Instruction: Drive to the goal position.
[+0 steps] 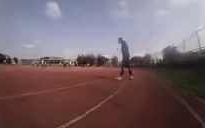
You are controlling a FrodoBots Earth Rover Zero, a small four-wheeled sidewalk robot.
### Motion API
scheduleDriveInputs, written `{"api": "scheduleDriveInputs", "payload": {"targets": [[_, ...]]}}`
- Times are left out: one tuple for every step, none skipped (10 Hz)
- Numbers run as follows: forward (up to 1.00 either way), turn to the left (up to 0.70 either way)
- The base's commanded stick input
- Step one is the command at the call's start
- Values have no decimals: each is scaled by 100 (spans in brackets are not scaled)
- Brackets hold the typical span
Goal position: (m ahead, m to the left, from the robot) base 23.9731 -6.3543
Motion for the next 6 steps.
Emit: {"api": "scheduleDriveInputs", "payload": {"targets": [[50, -50], [50, -50], [50, -50], [50, -50], [50, -50], [50, -50]]}}
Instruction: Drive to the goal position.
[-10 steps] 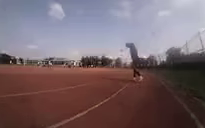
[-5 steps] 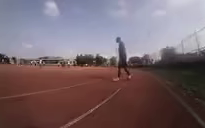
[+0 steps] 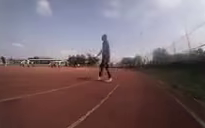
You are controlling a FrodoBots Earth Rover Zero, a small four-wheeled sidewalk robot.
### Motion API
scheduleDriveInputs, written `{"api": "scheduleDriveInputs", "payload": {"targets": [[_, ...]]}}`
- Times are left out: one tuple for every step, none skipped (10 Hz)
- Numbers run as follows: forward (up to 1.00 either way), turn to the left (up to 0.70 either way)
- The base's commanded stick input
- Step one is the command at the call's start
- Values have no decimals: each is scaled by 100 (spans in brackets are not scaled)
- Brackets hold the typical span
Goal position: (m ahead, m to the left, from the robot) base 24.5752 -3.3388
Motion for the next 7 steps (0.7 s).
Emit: {"api": "scheduleDriveInputs", "payload": {"targets": [[50, -50], [50, -50], [50, -50], [50, -50], [50, -50], [50, -50], [50, -50]]}}
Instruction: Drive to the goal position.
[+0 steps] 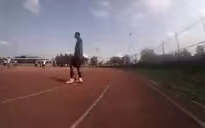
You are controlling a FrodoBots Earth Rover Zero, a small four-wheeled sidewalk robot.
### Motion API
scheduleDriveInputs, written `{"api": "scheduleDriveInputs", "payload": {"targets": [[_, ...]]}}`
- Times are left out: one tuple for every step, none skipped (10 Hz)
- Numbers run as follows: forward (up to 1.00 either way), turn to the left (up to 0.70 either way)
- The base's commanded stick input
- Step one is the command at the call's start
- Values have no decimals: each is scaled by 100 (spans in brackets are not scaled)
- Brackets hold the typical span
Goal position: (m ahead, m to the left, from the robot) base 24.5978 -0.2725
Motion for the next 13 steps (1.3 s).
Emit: {"api": "scheduleDriveInputs", "payload": {"targets": [[50, -50], [50, -50], [50, -50], [50, -25], [50, 0], [50, 0], [50, 0], [50, 0], [50, 0], [50, 0], [50, 0], [50, 0], [50, 0]]}}
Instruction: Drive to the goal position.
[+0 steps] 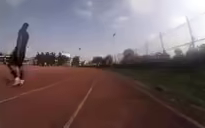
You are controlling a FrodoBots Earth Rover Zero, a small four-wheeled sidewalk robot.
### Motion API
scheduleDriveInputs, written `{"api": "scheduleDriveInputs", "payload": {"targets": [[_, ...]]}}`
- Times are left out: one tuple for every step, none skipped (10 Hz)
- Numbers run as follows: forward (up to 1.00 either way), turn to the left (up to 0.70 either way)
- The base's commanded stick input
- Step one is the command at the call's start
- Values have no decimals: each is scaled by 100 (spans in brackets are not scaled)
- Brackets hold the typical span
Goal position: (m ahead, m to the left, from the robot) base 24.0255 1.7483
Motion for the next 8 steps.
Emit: {"api": "scheduleDriveInputs", "payload": {"targets": [[50, 0], [50, 0], [50, 0], [50, 0], [50, 0], [50, 0], [50, 0], [50, 0]]}}
